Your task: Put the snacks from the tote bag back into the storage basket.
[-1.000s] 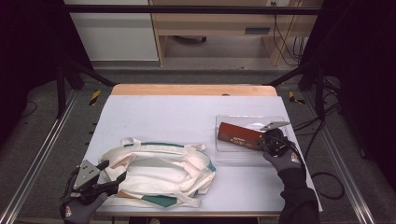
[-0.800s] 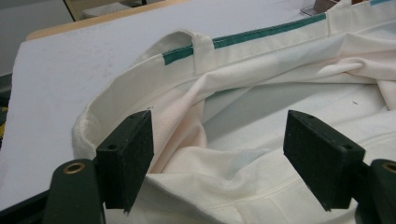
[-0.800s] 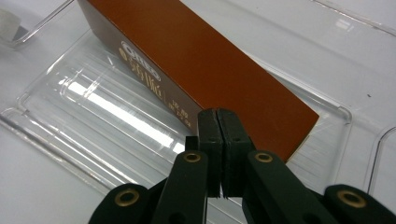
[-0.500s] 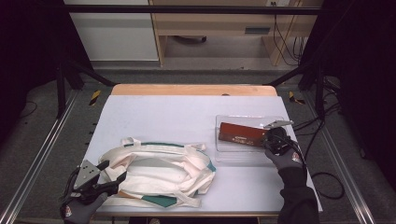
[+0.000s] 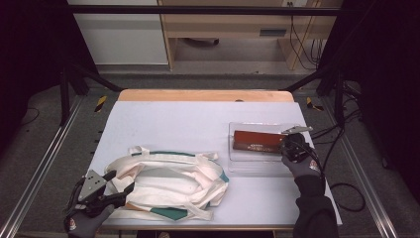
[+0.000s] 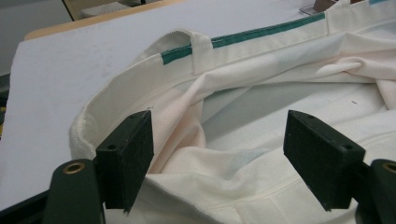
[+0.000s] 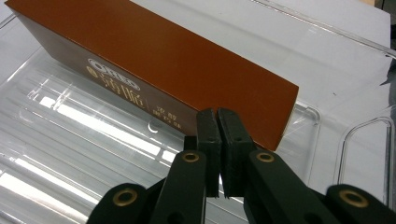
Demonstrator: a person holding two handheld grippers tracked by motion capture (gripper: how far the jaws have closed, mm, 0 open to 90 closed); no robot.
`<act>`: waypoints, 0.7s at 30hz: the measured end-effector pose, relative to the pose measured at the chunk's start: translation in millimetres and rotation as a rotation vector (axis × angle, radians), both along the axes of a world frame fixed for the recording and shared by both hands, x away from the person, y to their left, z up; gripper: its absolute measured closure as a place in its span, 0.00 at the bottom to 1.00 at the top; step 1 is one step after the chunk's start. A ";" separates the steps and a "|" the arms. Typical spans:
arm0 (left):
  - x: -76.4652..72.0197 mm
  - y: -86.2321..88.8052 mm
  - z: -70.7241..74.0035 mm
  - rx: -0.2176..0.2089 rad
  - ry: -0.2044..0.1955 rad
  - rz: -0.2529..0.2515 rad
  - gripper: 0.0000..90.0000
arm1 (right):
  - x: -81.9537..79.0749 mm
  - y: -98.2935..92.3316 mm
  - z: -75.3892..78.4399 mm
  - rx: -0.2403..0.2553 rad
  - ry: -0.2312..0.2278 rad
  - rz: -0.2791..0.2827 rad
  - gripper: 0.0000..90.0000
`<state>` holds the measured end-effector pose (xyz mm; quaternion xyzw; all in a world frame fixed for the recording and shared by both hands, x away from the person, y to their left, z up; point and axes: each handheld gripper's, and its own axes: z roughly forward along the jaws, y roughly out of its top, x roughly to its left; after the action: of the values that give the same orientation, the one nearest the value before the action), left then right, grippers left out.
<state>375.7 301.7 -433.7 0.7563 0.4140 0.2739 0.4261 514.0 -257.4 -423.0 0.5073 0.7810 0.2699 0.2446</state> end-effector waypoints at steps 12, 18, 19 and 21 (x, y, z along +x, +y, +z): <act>0.0 0.1 0.0 0.000 0.000 -0.001 0.27 | 1.7 -1.8 -0.7 0.001 -0.010 -0.014 0.98; -0.2 0.1 0.1 -0.002 0.000 -0.003 0.27 | -0.2 0.0 0.5 -0.008 -0.015 -0.010 0.97; -0.3 0.1 0.2 -0.002 0.000 -0.003 0.27 | -1.6 0.9 1.5 -0.005 -0.018 -0.010 0.97; -0.6 -0.3 0.4 -0.002 -0.002 -0.005 0.27 | -5.4 2.2 4.9 -0.003 -0.037 -0.004 0.96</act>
<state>375.0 301.4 -433.3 0.7567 0.4119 0.2731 0.4280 508.7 -255.2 -418.1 0.5035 0.7757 0.2774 0.2603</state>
